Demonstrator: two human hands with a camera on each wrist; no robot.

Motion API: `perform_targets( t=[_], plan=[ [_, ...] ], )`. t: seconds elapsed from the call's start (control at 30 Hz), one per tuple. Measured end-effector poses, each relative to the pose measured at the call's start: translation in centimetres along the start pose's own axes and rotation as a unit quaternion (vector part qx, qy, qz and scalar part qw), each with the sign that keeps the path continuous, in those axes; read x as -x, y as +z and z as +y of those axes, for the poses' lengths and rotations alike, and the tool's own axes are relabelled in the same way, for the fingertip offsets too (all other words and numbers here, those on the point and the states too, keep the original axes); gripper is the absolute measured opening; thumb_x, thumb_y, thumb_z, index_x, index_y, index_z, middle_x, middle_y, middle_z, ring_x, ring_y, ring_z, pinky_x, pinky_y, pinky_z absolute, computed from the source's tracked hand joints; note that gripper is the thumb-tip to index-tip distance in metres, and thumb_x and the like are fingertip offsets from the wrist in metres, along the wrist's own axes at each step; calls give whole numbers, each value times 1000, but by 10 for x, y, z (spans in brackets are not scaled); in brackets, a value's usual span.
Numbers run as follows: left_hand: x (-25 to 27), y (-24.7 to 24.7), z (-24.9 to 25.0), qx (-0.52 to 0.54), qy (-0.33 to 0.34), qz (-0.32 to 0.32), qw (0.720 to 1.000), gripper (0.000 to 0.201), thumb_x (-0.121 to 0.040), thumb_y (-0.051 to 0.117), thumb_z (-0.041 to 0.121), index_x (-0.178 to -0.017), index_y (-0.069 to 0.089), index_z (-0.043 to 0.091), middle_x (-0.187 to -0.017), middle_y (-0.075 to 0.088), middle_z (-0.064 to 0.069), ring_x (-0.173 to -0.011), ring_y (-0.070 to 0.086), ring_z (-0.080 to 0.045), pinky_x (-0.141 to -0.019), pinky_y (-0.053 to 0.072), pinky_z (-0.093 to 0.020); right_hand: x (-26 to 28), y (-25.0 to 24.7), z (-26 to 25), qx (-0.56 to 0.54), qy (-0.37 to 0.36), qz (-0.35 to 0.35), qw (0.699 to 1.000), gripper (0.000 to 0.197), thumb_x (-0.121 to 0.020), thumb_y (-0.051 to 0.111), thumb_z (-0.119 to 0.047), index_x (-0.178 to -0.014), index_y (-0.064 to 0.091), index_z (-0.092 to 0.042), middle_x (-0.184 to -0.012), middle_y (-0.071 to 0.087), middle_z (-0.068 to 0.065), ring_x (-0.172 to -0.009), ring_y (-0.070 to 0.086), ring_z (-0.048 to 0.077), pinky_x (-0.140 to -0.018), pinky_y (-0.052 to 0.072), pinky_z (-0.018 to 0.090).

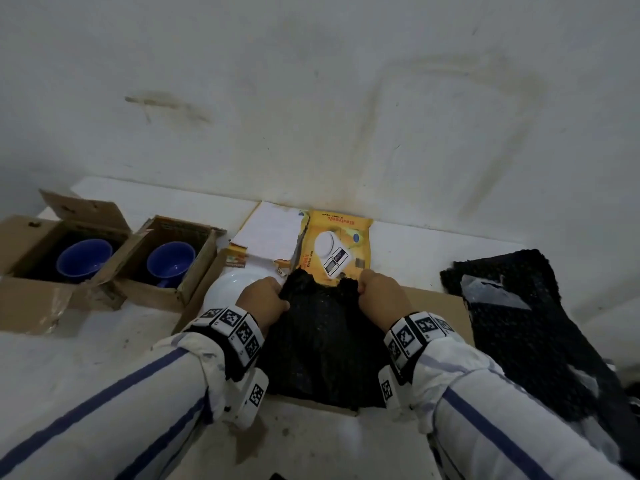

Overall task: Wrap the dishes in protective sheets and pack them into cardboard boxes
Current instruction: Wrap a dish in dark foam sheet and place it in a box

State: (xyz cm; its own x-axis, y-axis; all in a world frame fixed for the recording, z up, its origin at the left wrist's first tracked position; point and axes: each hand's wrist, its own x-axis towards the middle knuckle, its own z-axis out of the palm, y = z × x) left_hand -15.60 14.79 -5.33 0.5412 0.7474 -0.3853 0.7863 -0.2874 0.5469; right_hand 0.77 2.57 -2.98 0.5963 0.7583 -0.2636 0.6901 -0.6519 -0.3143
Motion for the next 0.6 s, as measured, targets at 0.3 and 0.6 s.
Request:
perform_targets(
  t=[0.3, 0.6],
  plan=[
    [-8, 0, -6, 44, -1, 25, 999, 46, -85, 64, 15, -122, 40, 3, -116, 53, -16, -106, 55, -31, -77, 39, -29, -5, -9, 0, 7, 31, -17, 999, 20, -88, 57, -15, -106, 63, -13, -118, 47, 9, -100, 59, 27, -82, 45, 29],
    [-12, 13, 12, -27, 156, -2, 987, 33, -87, 61, 17, -120, 56, 13, -121, 49, -8, -114, 52, -24, -95, 42, -27, 1, -5, -26, 96, 6, -97, 991, 30, -91, 50, -12, -118, 59, -5, -120, 59, 14, -109, 58, 27, -88, 47, 31]
  ],
)
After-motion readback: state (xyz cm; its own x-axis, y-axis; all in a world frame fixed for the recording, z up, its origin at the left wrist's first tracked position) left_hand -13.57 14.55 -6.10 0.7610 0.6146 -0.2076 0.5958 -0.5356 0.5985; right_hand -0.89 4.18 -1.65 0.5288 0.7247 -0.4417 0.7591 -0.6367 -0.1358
